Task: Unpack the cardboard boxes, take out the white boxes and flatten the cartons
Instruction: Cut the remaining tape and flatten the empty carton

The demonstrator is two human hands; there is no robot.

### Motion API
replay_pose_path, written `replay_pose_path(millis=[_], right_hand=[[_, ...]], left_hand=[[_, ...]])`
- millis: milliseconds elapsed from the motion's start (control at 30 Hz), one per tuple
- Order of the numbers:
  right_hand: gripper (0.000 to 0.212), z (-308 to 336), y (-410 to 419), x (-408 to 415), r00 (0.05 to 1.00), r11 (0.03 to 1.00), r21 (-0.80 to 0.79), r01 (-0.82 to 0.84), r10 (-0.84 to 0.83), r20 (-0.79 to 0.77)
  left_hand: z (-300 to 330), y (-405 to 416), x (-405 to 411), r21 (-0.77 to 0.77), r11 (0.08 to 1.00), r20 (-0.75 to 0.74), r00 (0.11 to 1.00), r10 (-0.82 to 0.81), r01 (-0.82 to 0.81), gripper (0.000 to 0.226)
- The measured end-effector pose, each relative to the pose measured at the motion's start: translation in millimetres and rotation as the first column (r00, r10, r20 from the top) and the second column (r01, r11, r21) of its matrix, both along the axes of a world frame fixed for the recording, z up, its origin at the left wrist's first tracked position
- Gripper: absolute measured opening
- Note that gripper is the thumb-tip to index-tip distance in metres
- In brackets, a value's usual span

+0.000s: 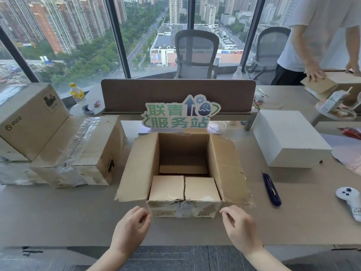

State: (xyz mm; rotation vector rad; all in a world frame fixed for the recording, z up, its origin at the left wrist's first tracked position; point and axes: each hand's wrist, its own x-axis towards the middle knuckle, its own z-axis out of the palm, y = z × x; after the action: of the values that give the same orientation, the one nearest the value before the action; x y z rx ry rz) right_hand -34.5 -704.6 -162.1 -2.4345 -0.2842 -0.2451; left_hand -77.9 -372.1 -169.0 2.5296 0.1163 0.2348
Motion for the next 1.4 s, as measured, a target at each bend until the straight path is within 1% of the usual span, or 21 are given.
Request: replay_pose_path(millis=[33,67,133,200,267,333,400,467,567,667,733,800,1000,1067,1133,1200,1267,1300,1333,1367,1400], right_hand=[[0.019,-7,0,-2,0.995,0.999,-0.013,0.037,-0.038,-0.089],[0.023,-13,2,-3,0.979,0.997,-0.017,0.077,-0.079,-0.186],[0.041,-14,6,0,0.914,0.986,0.009,0.164,-0.149,-0.378],[0.051,-8,13,3,0.858,0.975,0.091,0.202,-0.131,-0.497],[0.050,-4,20,5,0.843,0.960,0.171,0.220,-0.099,-0.528],[0.046,6,23,3,0.843,0.937,0.233,0.259,-0.101,-0.528],[0.047,22,23,3,0.859,0.900,0.305,0.313,-0.131,-0.495],[0.046,52,24,6,0.891,0.852,0.395,0.345,-0.165,-0.423],[0.041,107,26,14,0.940,0.792,0.533,0.297,-0.144,-0.310],[0.043,141,27,31,0.962,0.756,0.611,0.235,-0.092,-0.255],[0.046,148,26,45,0.967,0.721,0.658,0.217,-0.065,-0.248],[0.050,151,25,58,0.968,0.715,0.669,0.201,-0.042,-0.246],[0.059,157,28,85,0.950,0.708,0.692,0.140,0.101,-0.296],[0.049,156,32,91,0.935,0.731,0.671,0.123,0.140,-0.325],[0.031,151,33,92,0.936,0.761,0.637,0.124,0.124,-0.329],[0.021,141,29,88,0.940,0.747,0.649,0.147,0.098,-0.326],[0.037,125,21,80,0.944,0.733,0.671,0.109,0.135,-0.300],[0.048,116,17,76,0.939,0.738,0.668,0.094,0.158,-0.306],[0.051,106,14,73,0.924,0.741,0.665,0.097,0.181,-0.336],[0.045,96,13,73,0.906,0.744,0.659,0.109,0.198,-0.373],[0.037,87,13,73,0.892,0.746,0.655,0.122,0.206,-0.401]], left_hand=[[-7,0,-3,-0.023,0.999,-0.079,0.996,0.032,-0.034,0.006],[-11,-2,-3,-0.080,0.994,-0.181,0.981,0.065,-0.080,0.012],[-12,-6,2,-0.213,0.965,-0.332,0.940,0.077,-0.154,0.043],[-7,-14,7,-0.344,0.912,-0.398,0.914,0.073,-0.223,0.054],[1,-19,11,-0.434,0.853,-0.412,0.906,0.096,-0.288,0.057],[11,-23,12,-0.490,0.810,-0.393,0.911,0.124,-0.322,0.056],[29,-27,14,-0.551,0.777,-0.315,0.938,0.146,-0.306,0.052],[55,-32,19,-0.651,0.718,-0.195,0.968,0.156,-0.247,0.047],[97,-36,34,-0.772,0.619,-0.058,0.986,0.158,-0.145,0.048],[125,-32,54,-0.774,0.627,-0.004,0.990,0.141,-0.092,0.052],[140,-30,65,-0.760,0.646,0.010,0.992,0.128,-0.076,0.050],[153,-31,74,-0.746,0.662,0.008,0.993,0.120,-0.075,0.045],[164,-26,105,-0.716,0.685,-0.087,0.991,0.098,-0.131,0.034],[163,-26,117,-0.724,0.672,-0.110,0.987,0.116,-0.159,0.029],[160,-29,122,-0.762,0.627,-0.113,0.987,0.118,-0.162,0.021],[153,-31,115,-0.797,0.593,-0.080,0.993,0.090,-0.118,0.017],[138,-30,101,-0.807,0.590,-0.011,1.000,-0.002,-0.008,0.028],[129,-30,94,-0.807,0.589,0.000,0.998,-0.062,0.036,0.040],[119,-28,88,-0.803,0.593,-0.012,0.995,-0.101,0.051,0.053],[109,-27,85,-0.799,0.600,-0.036,0.992,-0.120,0.043,0.058],[104,-29,84,-0.791,0.612,-0.061,0.991,-0.116,0.022,0.057]])
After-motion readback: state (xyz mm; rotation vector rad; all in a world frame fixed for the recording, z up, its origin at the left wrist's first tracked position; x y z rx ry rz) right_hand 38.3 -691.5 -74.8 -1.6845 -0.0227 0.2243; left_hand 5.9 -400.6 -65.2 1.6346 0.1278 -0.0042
